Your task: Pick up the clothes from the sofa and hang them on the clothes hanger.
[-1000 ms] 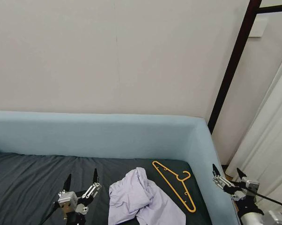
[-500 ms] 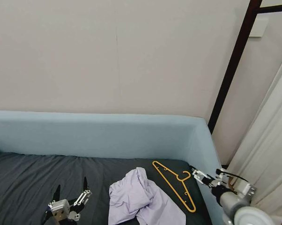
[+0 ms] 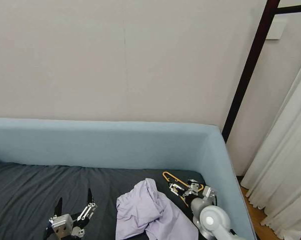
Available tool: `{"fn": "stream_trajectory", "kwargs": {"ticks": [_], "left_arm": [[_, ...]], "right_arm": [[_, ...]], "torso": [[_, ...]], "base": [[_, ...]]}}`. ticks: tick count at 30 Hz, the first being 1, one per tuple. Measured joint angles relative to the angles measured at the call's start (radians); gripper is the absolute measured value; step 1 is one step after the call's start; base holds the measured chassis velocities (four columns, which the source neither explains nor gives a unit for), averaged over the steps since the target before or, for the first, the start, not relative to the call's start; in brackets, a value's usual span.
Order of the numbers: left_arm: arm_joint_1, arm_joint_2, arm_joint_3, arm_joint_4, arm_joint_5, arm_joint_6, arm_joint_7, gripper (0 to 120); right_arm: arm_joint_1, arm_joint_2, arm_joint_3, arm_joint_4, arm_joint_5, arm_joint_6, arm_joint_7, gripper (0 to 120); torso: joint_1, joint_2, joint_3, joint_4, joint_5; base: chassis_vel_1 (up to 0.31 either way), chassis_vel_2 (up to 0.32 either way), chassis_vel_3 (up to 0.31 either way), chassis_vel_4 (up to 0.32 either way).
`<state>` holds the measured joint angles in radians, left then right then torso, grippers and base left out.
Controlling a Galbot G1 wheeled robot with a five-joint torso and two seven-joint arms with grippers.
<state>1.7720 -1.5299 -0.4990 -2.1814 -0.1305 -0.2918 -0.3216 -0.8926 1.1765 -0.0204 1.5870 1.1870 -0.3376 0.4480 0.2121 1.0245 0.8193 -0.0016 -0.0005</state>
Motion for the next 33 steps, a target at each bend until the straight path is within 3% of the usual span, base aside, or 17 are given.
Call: {"fn": "stream_trajectory", "kwargs": {"ticks": [9,20,25,33], "left_arm": [[-0.003,-0.018,0.005,0.012,0.017,0.000,-0.001,100],[-0.011,-0.027,0.000,0.026,0.024,0.002,-0.008,100],[-0.010,-0.028,-0.003,0.028,0.027,0.001,-0.015,100],[-0.011,-0.026,-0.003,0.033,0.030,-0.004,-0.024,100]], "right_arm": [[0.100,0.092,-0.108,-0.189,-0.074,-0.004,-0.034,100],[0.147,0.214,-0.134,-0.310,-0.164,0.009,-0.047,100],[0.143,0.220,-0.161,-0.322,-0.213,0.009,-0.046,89],[0.132,0.228,-0.169,-0.323,-0.261,0.012,-0.044,57]], "torso": [[0.000,0.000,0.000,0.0001,0.0002],[0.000,0.000,0.000,0.0001,0.0002],[0.000,0.000,0.000,0.0001,0.0002],[0.000,0.000,0.000,0.0001,0.0003]], "base": [[0.000,0.000,0.000,0.000],[0.000,0.000,0.000,0.000],[0.000,0.000,0.000,0.000],[0.000,0.000,0.000,0.000]]}}
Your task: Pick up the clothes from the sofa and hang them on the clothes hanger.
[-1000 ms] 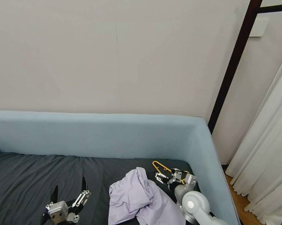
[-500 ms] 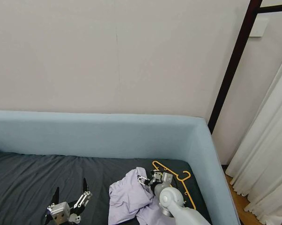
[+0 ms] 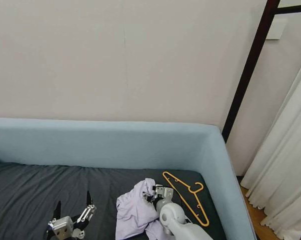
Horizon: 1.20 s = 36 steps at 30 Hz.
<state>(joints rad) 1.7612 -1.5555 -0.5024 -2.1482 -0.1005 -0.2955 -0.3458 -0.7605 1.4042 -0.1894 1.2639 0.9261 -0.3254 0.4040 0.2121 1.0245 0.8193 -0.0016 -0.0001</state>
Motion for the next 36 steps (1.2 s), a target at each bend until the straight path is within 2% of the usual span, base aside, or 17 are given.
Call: {"fn": "stream_trajectory", "kwargs": {"ticks": [1,6,9,12,15,17,27,36], "left_arm": [[0.000,0.000,0.000,0.000,0.000,0.000,0.000,100],[-0.009,0.006,0.000,0.009,0.000,-0.001,-0.004,100],[-0.011,0.007,0.000,0.011,0.000,-0.001,-0.005,100],[-0.015,0.010,0.001,0.015,-0.001,-0.001,-0.006,100],[-0.017,0.012,0.001,0.018,-0.001,-0.001,-0.007,100],[-0.018,0.012,0.002,0.019,-0.002,-0.001,-0.008,100],[-0.021,0.017,0.003,0.024,-0.003,-0.001,-0.011,100],[-0.027,0.025,-0.001,0.030,-0.008,-0.001,-0.020,100]], "right_arm": [[0.000,0.000,0.000,0.000,0.000,0.000,0.000,57],[-0.012,-0.001,0.002,0.001,-0.025,0.010,-0.007,34],[-0.013,-0.001,0.003,0.001,-0.030,0.012,-0.007,29],[-0.014,-0.004,0.004,-0.003,-0.055,0.021,-0.012,13],[-0.014,-0.005,0.004,-0.006,-0.068,0.028,-0.016,8],[-0.015,-0.007,0.004,-0.009,-0.084,0.039,-0.020,0],[-0.019,-0.015,0.005,0.006,-0.097,0.074,-0.033,0],[-0.015,-0.071,0.006,0.098,-0.049,0.158,-0.106,0]], "torso": [[0.000,0.000,0.000,0.0000,0.0000],[0.000,0.000,0.000,0.0000,0.0001],[0.000,0.000,0.000,0.0000,0.0000],[0.000,0.000,0.000,0.0001,0.0001],[0.000,0.000,0.000,0.0000,0.0000],[0.000,0.000,0.000,0.0000,0.0000],[0.000,0.000,0.000,0.0001,0.0003],[0.000,0.000,0.000,0.0001,0.0003]], "base": [[0.000,0.000,0.000,0.000],[0.000,0.000,0.000,0.000],[0.000,0.000,0.000,0.000],[0.000,0.000,0.000,0.000],[0.000,0.000,0.000,0.000],[0.000,0.000,0.000,0.000],[0.000,0.000,0.000,0.000],[0.000,0.000,0.000,0.000]]}}
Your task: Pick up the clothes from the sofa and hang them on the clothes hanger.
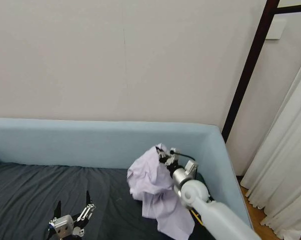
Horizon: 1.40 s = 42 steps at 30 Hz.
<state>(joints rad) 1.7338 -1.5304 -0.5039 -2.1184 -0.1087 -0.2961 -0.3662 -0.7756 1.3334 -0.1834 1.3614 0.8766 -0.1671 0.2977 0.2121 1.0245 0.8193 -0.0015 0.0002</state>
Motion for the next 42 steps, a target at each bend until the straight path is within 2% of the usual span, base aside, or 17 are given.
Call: {"fn": "stream_trajectory", "kwargs": {"ticks": [5,7,8,9,13,18,21,24,25,28,29,32,36,42], "left_arm": [[-0.005,0.004,-0.002,0.010,-0.006,0.000,-0.005,100],[-0.012,0.004,0.001,0.017,-0.011,-0.003,-0.006,100],[-0.012,0.004,0.001,0.017,-0.011,-0.003,-0.006,100],[-0.014,0.004,0.002,0.018,-0.013,-0.004,-0.006,100],[-0.016,0.007,0.000,0.013,-0.023,-0.004,-0.006,100],[-0.011,0.009,-0.007,0.005,-0.027,-0.008,-0.008,100],[-0.008,0.009,-0.009,-0.001,-0.028,-0.008,-0.009,100],[-0.006,0.009,-0.011,-0.004,-0.028,-0.009,-0.009,100],[-0.006,0.009,-0.011,-0.004,-0.028,-0.009,-0.009,100],[-0.005,0.006,-0.011,-0.005,-0.026,-0.011,-0.009,100],[-0.005,0.006,-0.011,-0.005,-0.026,-0.011,-0.009,100],[-0.015,0.006,-0.012,0.006,-0.026,-0.012,-0.010,100],[-0.023,0.010,-0.010,0.009,-0.028,-0.007,-0.009,100],[-0.030,0.023,-0.023,0.022,-0.040,-0.003,-0.009,100]], "right_arm": [[0.050,-0.093,0.015,0.103,0.098,0.132,-0.112,0],[0.127,-0.160,0.013,0.162,0.195,0.203,-0.170,0],[0.127,-0.160,0.013,0.162,0.195,0.203,-0.170,0],[0.175,-0.191,0.000,0.180,0.238,0.227,-0.193,0],[0.323,-0.266,-0.043,0.212,0.323,0.250,-0.241,0],[0.413,-0.303,-0.053,0.206,0.329,0.250,-0.296,0],[0.415,-0.315,-0.052,0.199,0.328,0.249,-0.311,0],[0.296,-0.347,-0.046,0.227,0.268,0.225,-0.299,0],[0.296,-0.347,-0.046,0.227,0.268,0.225,-0.299,0],[0.065,-0.378,-0.019,0.274,0.138,0.099,-0.180,0],[0.065,-0.378,-0.019,0.274,0.138,0.099,-0.180,0],[-0.140,-0.375,-0.036,0.226,0.003,0.003,-0.078,0],[-0.201,-0.342,-0.048,0.180,-0.062,0.000,-0.048,0],[-0.224,-0.313,-0.042,0.192,-0.085,-0.003,-0.026,0]], "torso": [[0.000,0.000,0.000,-0.0002,-0.0003],[0.000,0.000,0.000,-0.0002,-0.0003],[0.000,0.000,0.000,-0.0002,-0.0003],[0.000,0.000,0.000,-0.0001,-0.0002],[0.000,0.000,0.000,0.0000,-0.0001],[0.000,0.000,0.000,0.0001,-0.0004],[0.000,0.000,0.000,0.0001,-0.0003],[0.000,0.000,0.000,0.0000,0.0000],[0.000,0.000,0.000,0.0000,0.0000],[0.000,0.000,0.000,-0.0001,-0.0003],[0.000,0.000,0.000,-0.0001,-0.0003],[0.000,0.000,0.000,-0.0005,-0.0003],[0.000,0.000,0.000,0.0000,-0.0003],[0.000,0.000,0.000,0.0001,-0.0004]], "base": [[0.000,0.000,0.000,0.000],[0.000,0.000,0.000,0.000],[0.000,0.000,0.000,0.000],[0.000,0.000,0.000,0.000],[0.000,0.000,0.000,0.000],[0.000,0.000,0.000,0.000],[0.000,0.000,0.000,0.000],[0.000,0.000,0.000,0.000],[0.000,0.000,0.000,0.000],[0.000,0.000,0.000,0.000],[0.000,0.000,0.000,0.000],[0.000,0.000,0.000,0.000],[0.000,0.000,0.000,0.000],[0.000,0.000,0.000,0.000]]}}
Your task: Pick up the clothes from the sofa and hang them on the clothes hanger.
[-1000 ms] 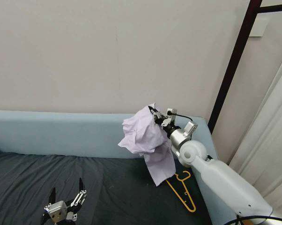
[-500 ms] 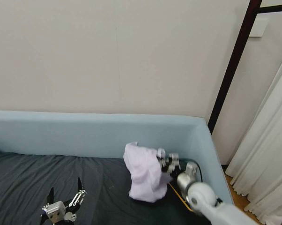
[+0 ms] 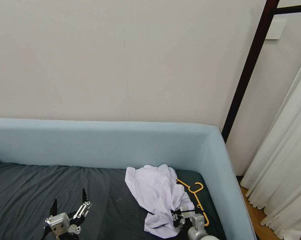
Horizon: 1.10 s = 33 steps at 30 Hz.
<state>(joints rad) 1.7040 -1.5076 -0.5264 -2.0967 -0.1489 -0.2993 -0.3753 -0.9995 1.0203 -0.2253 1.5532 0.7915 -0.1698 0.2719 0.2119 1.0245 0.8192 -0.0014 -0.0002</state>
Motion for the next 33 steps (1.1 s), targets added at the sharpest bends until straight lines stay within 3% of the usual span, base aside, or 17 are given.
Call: {"fn": "stream_trajectory", "kwargs": {"ticks": [3,6,8,11,13,17,18,21,23,26,30,33], "left_arm": [[-0.001,0.002,-0.001,0.008,0.000,0.000,0.001,100],[-0.006,0.013,-0.013,0.044,0.000,-0.001,0.001,100],[-0.007,0.016,-0.015,0.051,0.000,-0.002,0.001,100],[-0.014,0.037,-0.022,0.087,0.000,-0.005,0.003,100],[-0.015,0.040,-0.022,0.088,0.000,-0.002,0.004,100],[-0.017,0.048,-0.024,0.085,0.000,0.015,0.006,100],[-0.017,0.048,-0.024,0.085,0.000,0.015,0.006,100],[-0.020,0.056,-0.034,0.093,0.000,0.018,0.007,100],[-0.021,0.057,-0.038,0.097,0.000,0.018,0.006,100],[-0.024,0.053,-0.042,0.102,-0.001,0.019,0.007,100],[-0.025,0.046,-0.041,0.102,-0.001,0.019,0.007,100],[-0.024,0.044,-0.042,0.099,-0.001,0.019,0.007,100]], "right_arm": [[-0.005,0.010,0.013,0.001,-0.016,0.006,0.016,0],[-0.017,0.015,0.044,0.034,-0.017,0.038,0.007,15],[-0.019,0.017,0.049,0.041,-0.016,0.042,0.006,15],[-0.024,0.040,0.116,0.102,-0.009,0.101,-0.018,35],[-0.024,0.043,0.127,0.110,-0.009,0.105,-0.020,36],[-0.035,0.050,0.170,0.148,-0.013,0.098,0.015,56],[-0.035,0.050,0.170,0.148,-0.013,0.098,0.015,56],[-0.066,0.050,0.174,0.203,0.005,0.053,0.121,70],[-0.075,0.052,0.175,0.217,0.004,0.051,0.137,72],[-0.108,0.057,0.183,0.249,-0.056,0.080,0.143,88],[-0.137,0.051,0.193,0.247,-0.133,0.119,0.100,99],[-0.154,0.045,0.194,0.255,-0.088,0.079,0.138,100]], "torso": [[0.000,0.000,0.000,0.0000,0.0001],[0.000,0.000,0.000,-0.0002,0.0000],[0.000,0.000,0.000,-0.0002,0.0000],[0.000,0.000,0.000,-0.0001,0.0000],[0.000,0.000,0.000,0.0000,0.0000],[0.000,0.000,0.000,-0.0001,0.0001],[0.000,0.000,0.000,-0.0001,0.0001],[0.000,0.000,0.000,-0.0002,0.0001],[0.000,0.000,0.000,-0.0002,0.0001],[0.000,0.000,0.000,-0.0001,0.0001],[0.000,0.000,0.000,-0.0001,0.0002],[0.000,0.000,0.000,-0.0001,0.0001]], "base": [[0.000,0.000,0.000,0.000],[0.000,0.000,0.000,0.000],[0.000,0.000,0.000,0.000],[0.000,0.000,0.000,0.000],[0.000,0.000,0.000,0.000],[0.000,0.000,0.000,0.000],[0.000,0.000,0.000,0.000],[0.000,0.000,0.000,0.000],[0.000,0.000,0.000,0.000],[0.000,0.000,0.000,0.000],[0.000,0.000,0.000,0.000],[0.000,0.000,0.000,0.000]]}}
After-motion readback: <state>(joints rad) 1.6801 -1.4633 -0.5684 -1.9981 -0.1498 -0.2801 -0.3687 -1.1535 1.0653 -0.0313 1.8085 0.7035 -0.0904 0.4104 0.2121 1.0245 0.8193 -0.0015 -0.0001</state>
